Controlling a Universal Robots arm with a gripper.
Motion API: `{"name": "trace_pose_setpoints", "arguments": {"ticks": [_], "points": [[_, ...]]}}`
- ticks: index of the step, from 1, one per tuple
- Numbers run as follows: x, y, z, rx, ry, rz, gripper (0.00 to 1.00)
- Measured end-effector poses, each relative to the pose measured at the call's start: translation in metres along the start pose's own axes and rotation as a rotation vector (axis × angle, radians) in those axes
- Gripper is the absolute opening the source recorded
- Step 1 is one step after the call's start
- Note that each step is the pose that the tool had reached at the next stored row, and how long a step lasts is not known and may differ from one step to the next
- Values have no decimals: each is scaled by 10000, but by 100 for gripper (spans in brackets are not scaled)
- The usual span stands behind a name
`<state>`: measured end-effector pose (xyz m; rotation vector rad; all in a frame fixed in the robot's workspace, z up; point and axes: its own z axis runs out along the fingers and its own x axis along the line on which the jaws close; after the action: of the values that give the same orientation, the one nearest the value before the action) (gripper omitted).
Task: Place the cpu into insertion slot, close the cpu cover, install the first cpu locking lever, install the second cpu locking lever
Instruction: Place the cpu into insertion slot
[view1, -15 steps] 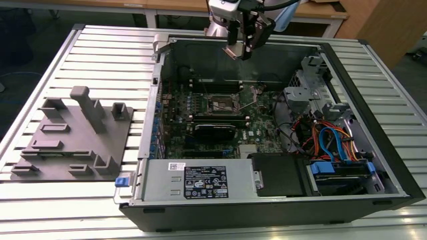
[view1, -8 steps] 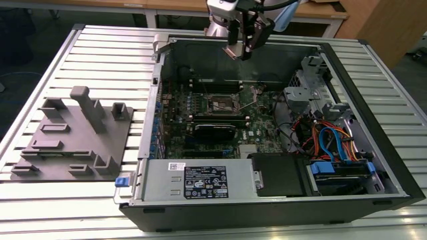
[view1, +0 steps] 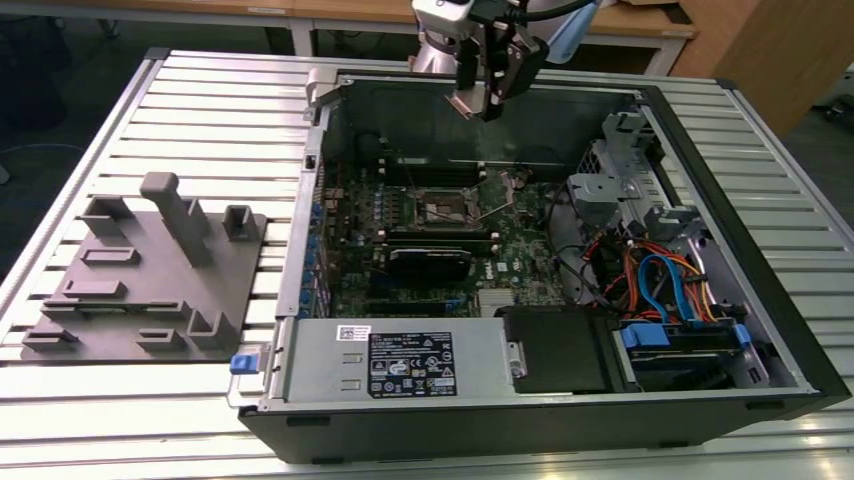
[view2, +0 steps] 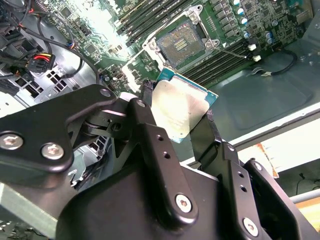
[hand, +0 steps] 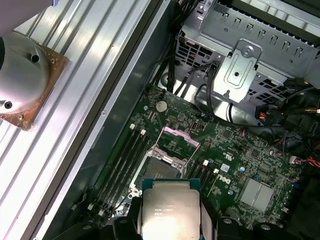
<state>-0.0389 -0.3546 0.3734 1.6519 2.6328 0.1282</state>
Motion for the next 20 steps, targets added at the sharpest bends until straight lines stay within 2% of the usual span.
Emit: {"name": "trace_pose_setpoints", "arguments": {"ticks": [12, 20], "points": [[0, 0, 0, -2, -5, 64, 54], [0, 0, 1, -10, -71, 748, 54]]}}
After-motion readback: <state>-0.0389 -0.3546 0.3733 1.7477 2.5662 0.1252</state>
